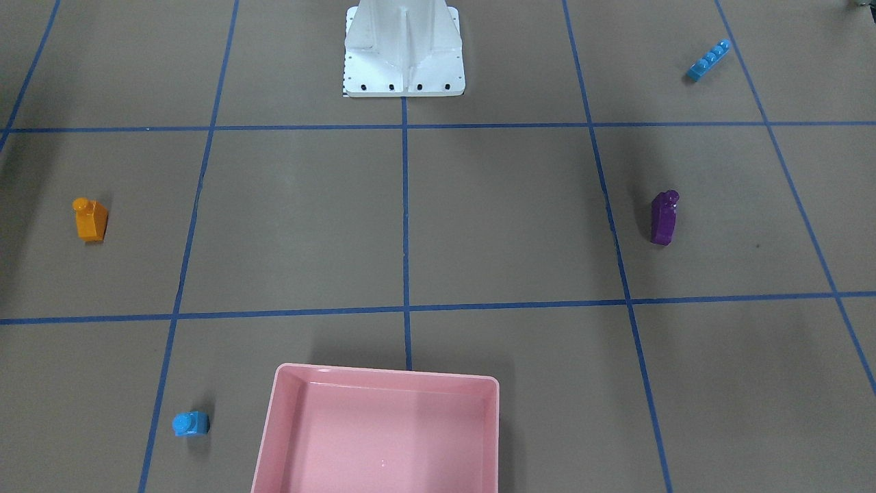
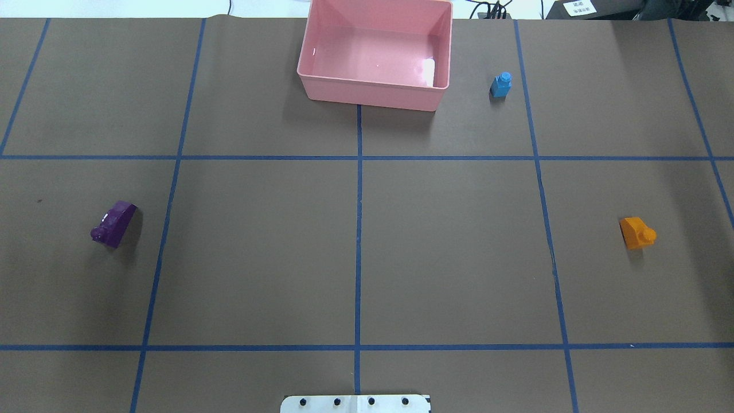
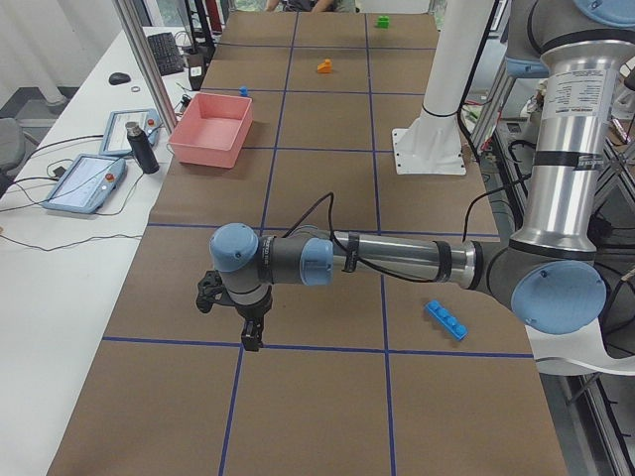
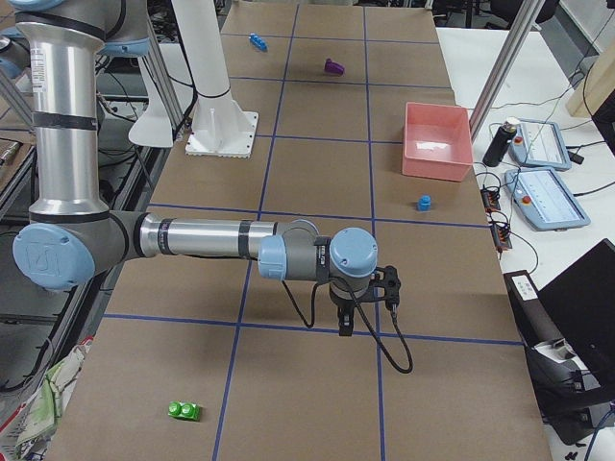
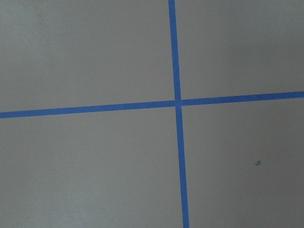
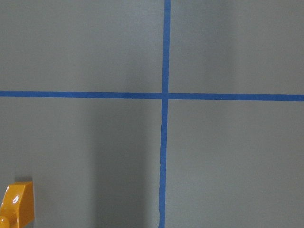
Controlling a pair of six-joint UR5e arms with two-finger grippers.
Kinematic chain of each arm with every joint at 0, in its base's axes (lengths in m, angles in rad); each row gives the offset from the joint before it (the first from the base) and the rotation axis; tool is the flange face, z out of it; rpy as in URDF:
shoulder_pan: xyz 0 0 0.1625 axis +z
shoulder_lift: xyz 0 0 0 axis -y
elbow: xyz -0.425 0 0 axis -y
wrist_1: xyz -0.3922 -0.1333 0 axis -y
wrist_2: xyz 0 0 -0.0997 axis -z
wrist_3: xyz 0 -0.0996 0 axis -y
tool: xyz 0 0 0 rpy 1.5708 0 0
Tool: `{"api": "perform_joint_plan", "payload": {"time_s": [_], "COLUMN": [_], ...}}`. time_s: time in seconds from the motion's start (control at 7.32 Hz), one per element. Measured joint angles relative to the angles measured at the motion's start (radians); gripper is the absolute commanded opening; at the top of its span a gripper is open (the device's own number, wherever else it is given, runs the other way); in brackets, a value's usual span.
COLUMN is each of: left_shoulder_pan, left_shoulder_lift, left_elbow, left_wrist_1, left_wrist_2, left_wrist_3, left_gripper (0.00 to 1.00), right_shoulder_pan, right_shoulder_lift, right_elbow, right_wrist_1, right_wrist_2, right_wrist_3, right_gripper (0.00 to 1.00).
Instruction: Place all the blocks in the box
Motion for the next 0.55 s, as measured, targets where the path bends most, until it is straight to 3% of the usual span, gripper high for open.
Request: {"api": "perform_joint_plan", "payload": {"time_s": [0.55], "left_shoulder_pan": [0.003], "left_shoulder_lift": [-0.007], "left_elbow": [-0.016], "left_wrist_1": [0.000], "left_wrist_2": [-0.001], "left_wrist_3": [-0.002], "left_gripper": [1.00], "right_shoulder_pan": [-0.001], "right_shoulder_lift": [0.003], "right_elbow": [0.020], "right_wrist_1": [0.008], "right_wrist_2": [-0.001], "right_wrist_3": [0.001], "right_gripper": [1.00]}}
